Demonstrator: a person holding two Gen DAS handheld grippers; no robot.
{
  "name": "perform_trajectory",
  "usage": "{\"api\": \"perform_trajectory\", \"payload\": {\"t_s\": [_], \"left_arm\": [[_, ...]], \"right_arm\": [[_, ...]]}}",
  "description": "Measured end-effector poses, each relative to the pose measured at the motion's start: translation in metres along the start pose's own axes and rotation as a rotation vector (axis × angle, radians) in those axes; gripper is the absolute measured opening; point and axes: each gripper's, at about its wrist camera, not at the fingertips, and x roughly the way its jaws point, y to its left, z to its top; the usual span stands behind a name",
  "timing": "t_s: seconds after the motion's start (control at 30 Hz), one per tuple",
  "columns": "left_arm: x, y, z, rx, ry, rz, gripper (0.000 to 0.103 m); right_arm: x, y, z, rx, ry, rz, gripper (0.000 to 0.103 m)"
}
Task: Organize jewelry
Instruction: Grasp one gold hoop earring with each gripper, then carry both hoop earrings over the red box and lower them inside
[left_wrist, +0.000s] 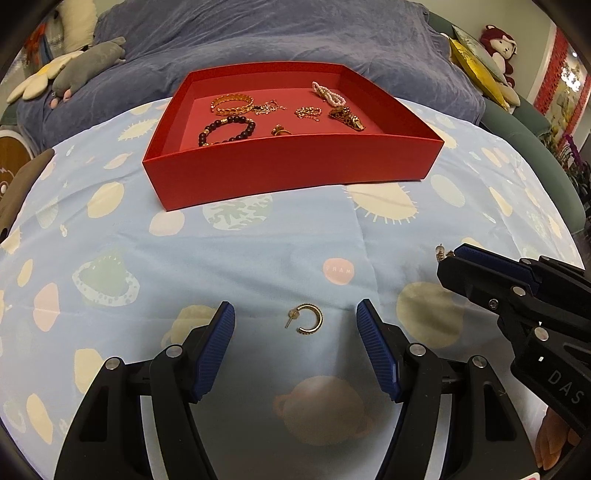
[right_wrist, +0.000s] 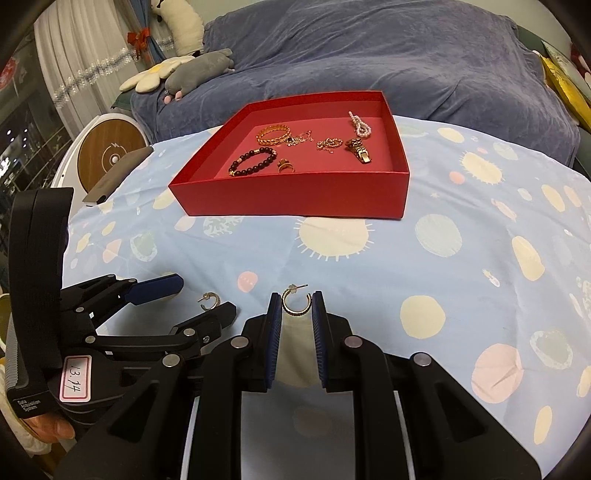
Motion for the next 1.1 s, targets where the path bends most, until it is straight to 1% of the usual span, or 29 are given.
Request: {"api": "perform_trajectory", "payload": {"t_s": [0.17, 0.23, 0.3, 0.33, 0.4, 0.5, 0.67, 0.8, 0.87, 1.0, 1.1], "left_arm": [[0.000, 0.001, -0.002, 0.008, -0.007, -0.002, 0.065], [-0.001, 0.001, -0.003, 0.017, -0.015, 0.002, 0.058], [-0.001, 0.001, -0.004, 0.027, -0.020, -0.001, 0.044], [-0.002, 0.001, -0.004, 0.028, -0.022, -0.003, 0.040], [-0.002, 0.001, -0.003, 0.030, -0.020, -0.015, 0.027], [-0.002, -0.002, -0.003, 0.041, -0.019, -0.022, 0.017], [-0.003, -0.006, -0.003, 0.054, -0.017, -0.027, 0.016], [-0.006, -0.005, 0.001, 0.037, -0.014, -0.047, 0.016], [-0.012, -0.005, 0.006, 0.028, -0.026, -0.054, 0.016], [-0.027, -0.004, 0.023, 0.026, -0.078, -0.040, 0.016], [-0.036, 0.000, 0.043, 0.008, -0.108, -0.032, 0.016]], "right_arm": [[0.001, -0.004, -0.001, 0.014, 0.005, -0.002, 0.016], [0.002, -0.004, -0.001, 0.016, 0.010, -0.001, 0.016], [0.002, -0.003, -0.001, 0.016, 0.011, 0.000, 0.016], [0.003, -0.003, -0.001, 0.014, 0.011, 0.000, 0.016], [0.003, -0.003, -0.001, 0.014, 0.012, 0.000, 0.016], [0.003, -0.003, -0.002, 0.017, 0.012, -0.002, 0.016], [0.001, -0.003, -0.001, 0.022, 0.005, 0.000, 0.016], [-0.003, -0.005, 0.002, 0.028, -0.007, 0.004, 0.016], [-0.006, -0.005, 0.007, 0.031, -0.020, 0.006, 0.016], [-0.018, -0.008, 0.026, 0.045, -0.059, 0.030, 0.016], [-0.027, -0.007, 0.048, 0.008, -0.096, 0.014, 0.016]]}}
